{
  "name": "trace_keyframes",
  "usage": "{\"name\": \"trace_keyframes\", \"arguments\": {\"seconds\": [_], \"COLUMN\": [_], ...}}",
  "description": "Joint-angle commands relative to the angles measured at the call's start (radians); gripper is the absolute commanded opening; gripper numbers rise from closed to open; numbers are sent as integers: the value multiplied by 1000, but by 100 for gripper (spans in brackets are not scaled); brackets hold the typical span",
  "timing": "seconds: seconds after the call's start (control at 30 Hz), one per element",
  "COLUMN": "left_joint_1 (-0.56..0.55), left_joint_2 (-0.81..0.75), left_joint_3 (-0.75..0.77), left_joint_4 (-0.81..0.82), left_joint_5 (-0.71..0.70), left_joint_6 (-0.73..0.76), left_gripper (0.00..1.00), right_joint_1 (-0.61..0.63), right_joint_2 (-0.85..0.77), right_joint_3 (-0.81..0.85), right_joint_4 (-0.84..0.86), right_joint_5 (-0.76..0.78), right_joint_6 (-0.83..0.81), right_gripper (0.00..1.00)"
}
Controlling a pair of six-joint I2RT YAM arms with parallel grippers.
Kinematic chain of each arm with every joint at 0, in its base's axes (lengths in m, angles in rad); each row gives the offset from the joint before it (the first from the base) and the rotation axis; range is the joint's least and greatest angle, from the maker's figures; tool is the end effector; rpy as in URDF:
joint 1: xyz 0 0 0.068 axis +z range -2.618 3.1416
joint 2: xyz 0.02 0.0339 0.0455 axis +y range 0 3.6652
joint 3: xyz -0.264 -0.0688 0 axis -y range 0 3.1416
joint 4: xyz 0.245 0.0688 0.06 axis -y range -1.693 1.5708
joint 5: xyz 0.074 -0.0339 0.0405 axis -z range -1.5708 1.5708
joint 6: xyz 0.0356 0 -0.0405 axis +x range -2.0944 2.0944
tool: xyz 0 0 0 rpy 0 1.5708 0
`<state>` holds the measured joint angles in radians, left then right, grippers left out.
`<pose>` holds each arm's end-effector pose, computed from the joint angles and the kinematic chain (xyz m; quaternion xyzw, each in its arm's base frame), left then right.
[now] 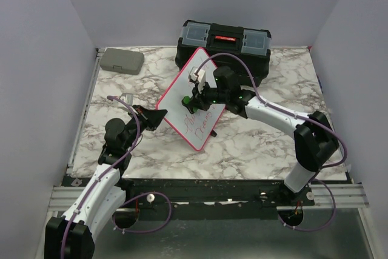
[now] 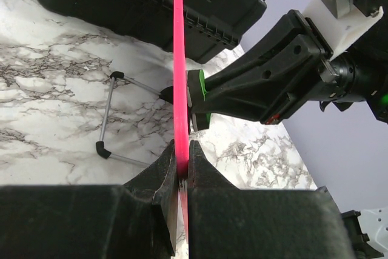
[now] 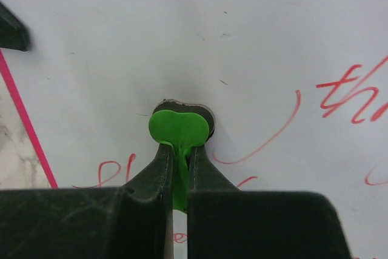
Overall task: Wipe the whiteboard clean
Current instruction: Erase the whiteboard at the whiteboard stand.
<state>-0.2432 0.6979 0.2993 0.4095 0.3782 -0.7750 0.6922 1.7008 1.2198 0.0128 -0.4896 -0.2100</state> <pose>0.1656 -0.0546 0.2445 -0.0526 0.7016 -0.4558 0.5453 0.2921 0.2639 0.2675 -0.4745 0.6884 0.3218 0.4442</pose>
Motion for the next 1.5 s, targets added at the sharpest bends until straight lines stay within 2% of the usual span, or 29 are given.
{"name": "trace_keyframes", "arguments": {"seconds": [0.0, 0.23, 0.47, 0.63, 0.87, 1.03, 1.13, 1.27, 1.47], "left_joint_1": [-22, -22, -22, -22, -22, -22, -22, -22, -22], "left_joint_2": [3, 8, -4, -2, 17, 16, 12, 14, 4], "left_joint_3": [28, 37, 36, 39, 41, 47, 49, 49, 43], "left_joint_4": [56, 45, 31, 29, 47, 46, 36, 37, 32], "left_joint_5": [90, 90, 92, 91, 95, 94, 94, 94, 95], "left_joint_6": [10, 14, 23, 26, 20, 17, 20, 21, 23], "left_gripper": [0, 0, 0, 0, 0, 0, 0, 0, 0], "right_joint_1": [53, 44, -16, -38, -19, 7, 7, 3, -87], "right_joint_2": [18, 97, 122, 88, 18, -5, -7, 14, 60], "right_joint_3": [46, 210, 157, 77, -4, 11, 7, -5, 24], "right_joint_4": [-23, -62, -76, -103, -144, -153, -167, -187, -182], "right_joint_5": [-54, 167, 240, 215, -58, -116, -104, 58, 138], "right_joint_6": [52, 129, 109, 41, -67, -76, -81, -104, -63], "right_gripper": [1, 1, 1, 1, 1, 1, 1, 1, 1]}}
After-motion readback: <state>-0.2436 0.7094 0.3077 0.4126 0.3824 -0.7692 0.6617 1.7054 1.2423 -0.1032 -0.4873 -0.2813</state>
